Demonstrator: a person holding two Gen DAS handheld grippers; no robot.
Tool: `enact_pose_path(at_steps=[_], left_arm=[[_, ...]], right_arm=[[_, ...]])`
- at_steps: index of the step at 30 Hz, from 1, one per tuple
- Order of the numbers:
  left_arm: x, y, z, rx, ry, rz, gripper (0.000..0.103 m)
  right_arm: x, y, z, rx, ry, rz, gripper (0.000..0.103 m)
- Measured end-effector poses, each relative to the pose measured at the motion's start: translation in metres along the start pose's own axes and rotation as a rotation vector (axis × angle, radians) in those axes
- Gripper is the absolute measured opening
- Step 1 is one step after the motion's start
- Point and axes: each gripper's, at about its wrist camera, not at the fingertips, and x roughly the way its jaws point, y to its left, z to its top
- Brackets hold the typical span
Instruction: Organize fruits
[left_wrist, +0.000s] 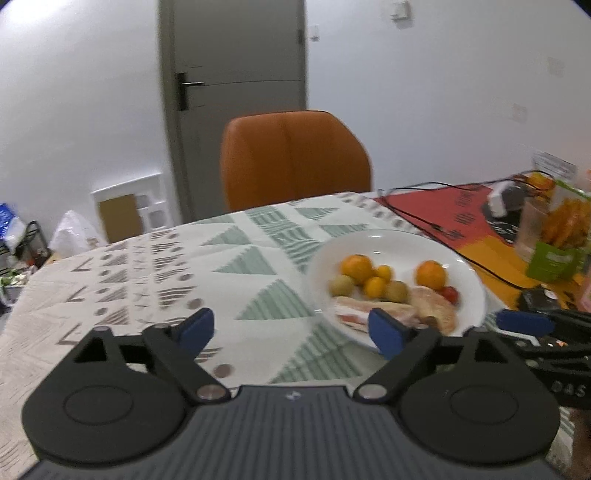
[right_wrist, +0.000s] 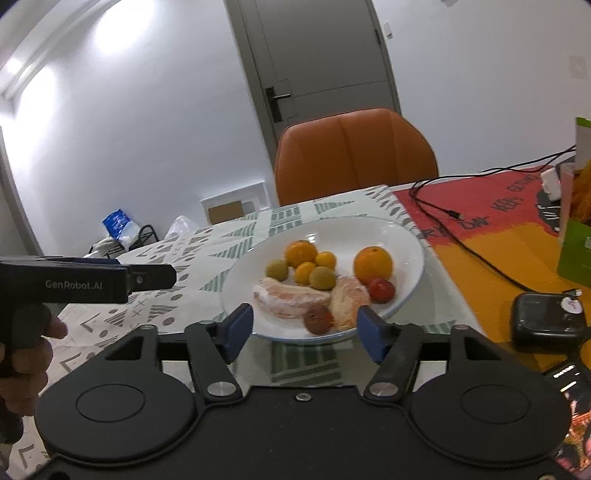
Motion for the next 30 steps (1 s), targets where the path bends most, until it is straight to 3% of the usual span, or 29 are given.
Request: enact_pose_path(at_steps=[12,16,27,30], left_arm=[[-0.025,0.038,-0.018,-0.064,0.043,0.055,0.095],[-0.035,0.049,-0.024,-0.08,0.077,0.068,0.095],[-0.075,0.082,-0.038,-0.147,0.054,0.148,0.096],[-0.083,0.088,-0.043,-0.157,0.048,0.159,0.103]], right_arm=[[-0.003,0.031,0.001,-0.018,0.018,0.056,0.102],[-0.002,0.043,0.0,-0.024,0.033,0.073,0.103],[-0.01,0.073,-0.002,-0.077,0.053,0.104,0.103],[-0.013,0.08,-0.004,-0.096,0.056,0.106,0.103]])
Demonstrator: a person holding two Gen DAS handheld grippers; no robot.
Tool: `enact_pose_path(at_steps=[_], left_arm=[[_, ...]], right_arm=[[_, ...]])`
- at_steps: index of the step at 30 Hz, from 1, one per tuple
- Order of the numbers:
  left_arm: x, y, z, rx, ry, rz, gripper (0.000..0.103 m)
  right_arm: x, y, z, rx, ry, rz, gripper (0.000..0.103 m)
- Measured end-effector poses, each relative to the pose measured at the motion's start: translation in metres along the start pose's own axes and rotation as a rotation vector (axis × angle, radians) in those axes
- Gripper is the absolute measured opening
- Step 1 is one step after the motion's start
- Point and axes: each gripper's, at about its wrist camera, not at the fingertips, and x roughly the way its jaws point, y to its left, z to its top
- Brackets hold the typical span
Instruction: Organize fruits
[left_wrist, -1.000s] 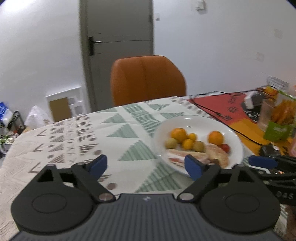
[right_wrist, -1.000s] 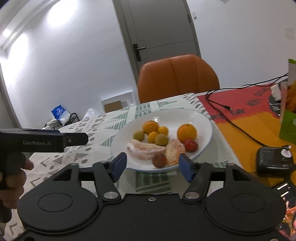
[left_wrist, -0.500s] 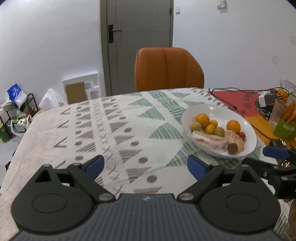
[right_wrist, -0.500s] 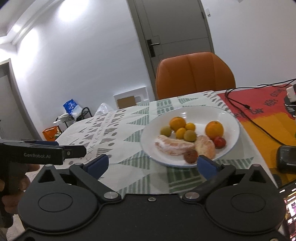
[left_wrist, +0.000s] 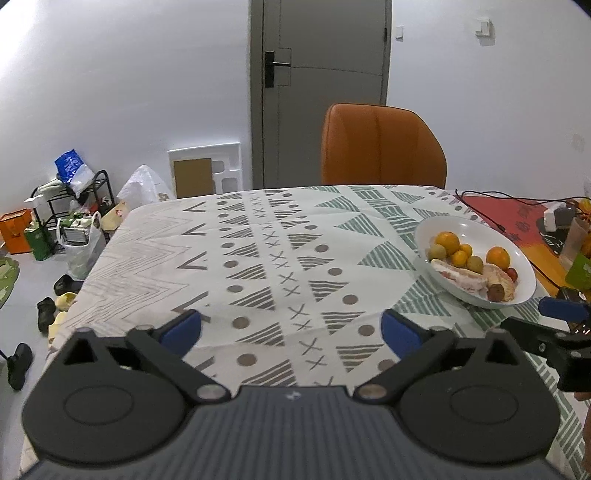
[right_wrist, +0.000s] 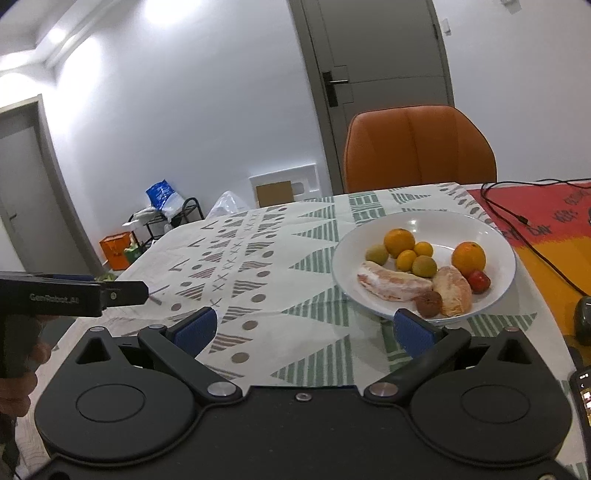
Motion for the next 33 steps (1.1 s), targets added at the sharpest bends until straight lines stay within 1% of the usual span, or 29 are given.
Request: enact_pose_path(at_steps=[10,18,25,33], left_arm=[[-0.019,0.02,-0.015,-0.037,-0.002,0.009,0.103],[-0.034,0.036,-0.021,-0.062,-0.007,0.023,0.103],[-0.04,0.044,-0.025,-0.075,0.0,0.039,0.103],[-0.044,0.048,-0.028,-0.081,-0.004,0.044,0.103]], right_arm=[[-0.006,0.012,-0.006,-0.001,0.03,0.014,0.103],[-0.013,0.019,-0.006,-0.013,0.033,0.02,0.103],[-0.015,0.03,-0.005,-0.06,0.032,0.018,0.103],[-0.013,0.035,-0.004,-0.052,0.045,0.032,0.103]])
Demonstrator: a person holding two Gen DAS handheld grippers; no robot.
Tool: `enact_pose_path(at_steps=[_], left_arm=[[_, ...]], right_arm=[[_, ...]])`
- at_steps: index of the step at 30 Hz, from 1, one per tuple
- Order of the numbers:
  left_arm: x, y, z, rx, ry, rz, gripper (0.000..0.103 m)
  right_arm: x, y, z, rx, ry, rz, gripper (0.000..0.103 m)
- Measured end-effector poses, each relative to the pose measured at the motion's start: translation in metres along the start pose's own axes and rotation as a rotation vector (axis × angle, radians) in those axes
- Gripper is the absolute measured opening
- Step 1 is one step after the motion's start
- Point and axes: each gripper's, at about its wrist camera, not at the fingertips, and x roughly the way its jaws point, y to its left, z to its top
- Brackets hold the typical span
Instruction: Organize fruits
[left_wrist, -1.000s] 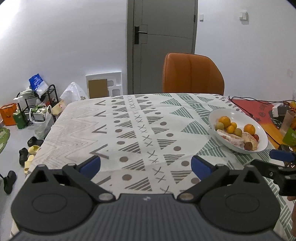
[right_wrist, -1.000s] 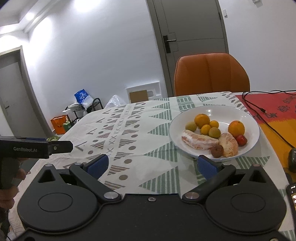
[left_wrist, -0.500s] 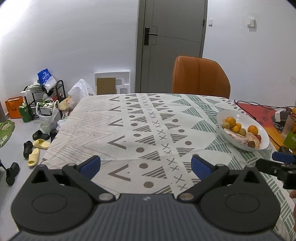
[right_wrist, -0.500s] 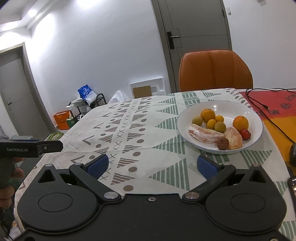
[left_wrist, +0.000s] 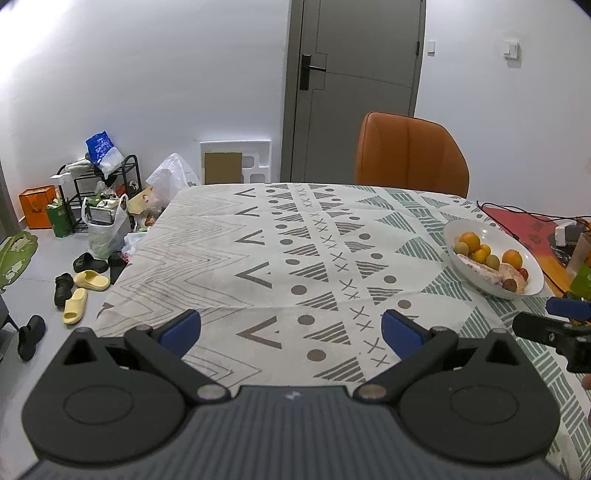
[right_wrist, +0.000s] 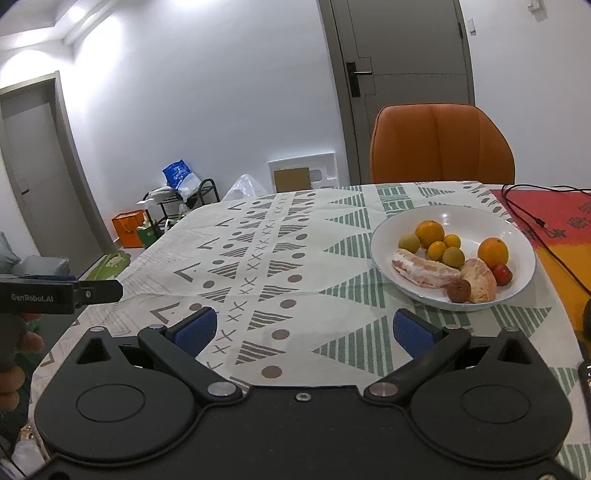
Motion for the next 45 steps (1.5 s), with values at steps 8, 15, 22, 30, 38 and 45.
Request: enact_pose_path(at_steps=[8,15,22,30,38,45], left_arm=[[-0.001,-0.001,-0.002,0.014,0.009,0.0,0.103],[-0.001,0.001,-0.003,0.007,0.007,0.003,0.103],[-0.001,0.001,-0.002,0.007,0.008,0.003,0.103],[-0.004,-0.001,-0.001,0.007,0.0,-0.002,0.103],[-0.009,-0.005,-0.002,0.017,-0.005,0.009,0.103],[-0.014,-0.004,-0.003,0.009,-0.014,0.018,0.103]], right_arm=[[0.003,0.001,-0.001,0.005,0.003,0.012,0.103],[0.006,0.003,-0.001,-0.003,0.01,0.018,0.103],[0.007,0.003,0.0,-0.001,0.013,0.016,0.103],[0.006,0.0,0.001,0.009,0.021,-0.004,0.103],[0.001,-0.003,-0.001,0.019,0.018,0.0,0.103],[-0.001,-0.001,-0.001,0.006,0.019,0.009,0.103]])
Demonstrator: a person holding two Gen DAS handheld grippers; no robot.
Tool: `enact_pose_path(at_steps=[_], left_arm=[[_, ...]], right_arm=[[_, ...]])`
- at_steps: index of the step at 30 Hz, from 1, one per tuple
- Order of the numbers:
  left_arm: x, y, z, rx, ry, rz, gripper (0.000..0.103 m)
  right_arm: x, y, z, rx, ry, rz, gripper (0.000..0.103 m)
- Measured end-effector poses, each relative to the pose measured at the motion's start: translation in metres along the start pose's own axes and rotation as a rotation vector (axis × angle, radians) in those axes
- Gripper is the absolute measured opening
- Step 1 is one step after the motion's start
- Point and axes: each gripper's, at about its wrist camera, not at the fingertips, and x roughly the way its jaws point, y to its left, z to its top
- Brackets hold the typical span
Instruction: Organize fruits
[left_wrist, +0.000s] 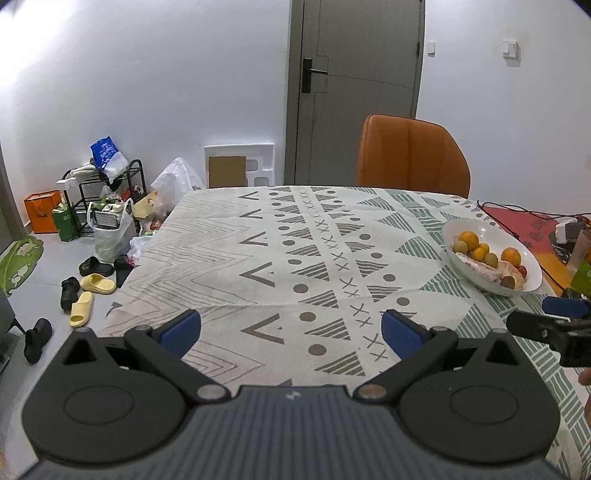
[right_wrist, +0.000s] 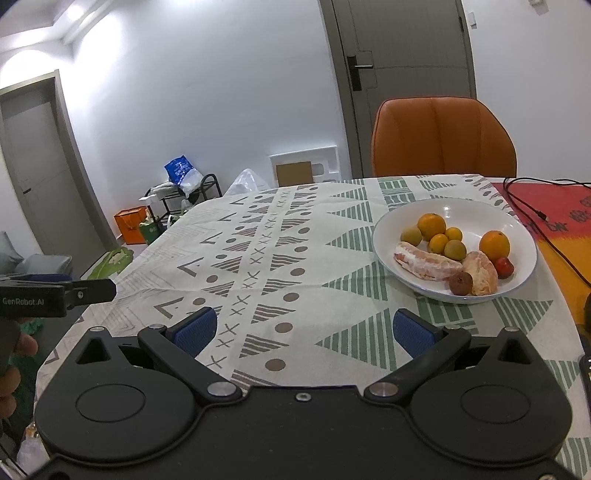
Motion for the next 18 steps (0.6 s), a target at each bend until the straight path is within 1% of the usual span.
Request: enact_pose_path(at_steps=[18], left_arm=[[-0.0051,-0.0019,-0.0001,0.011,-0.003,0.016,0.103]], right_arm=[[-0.0004,0.002,0.0005,-0.012,0.005,0.016,0.103]])
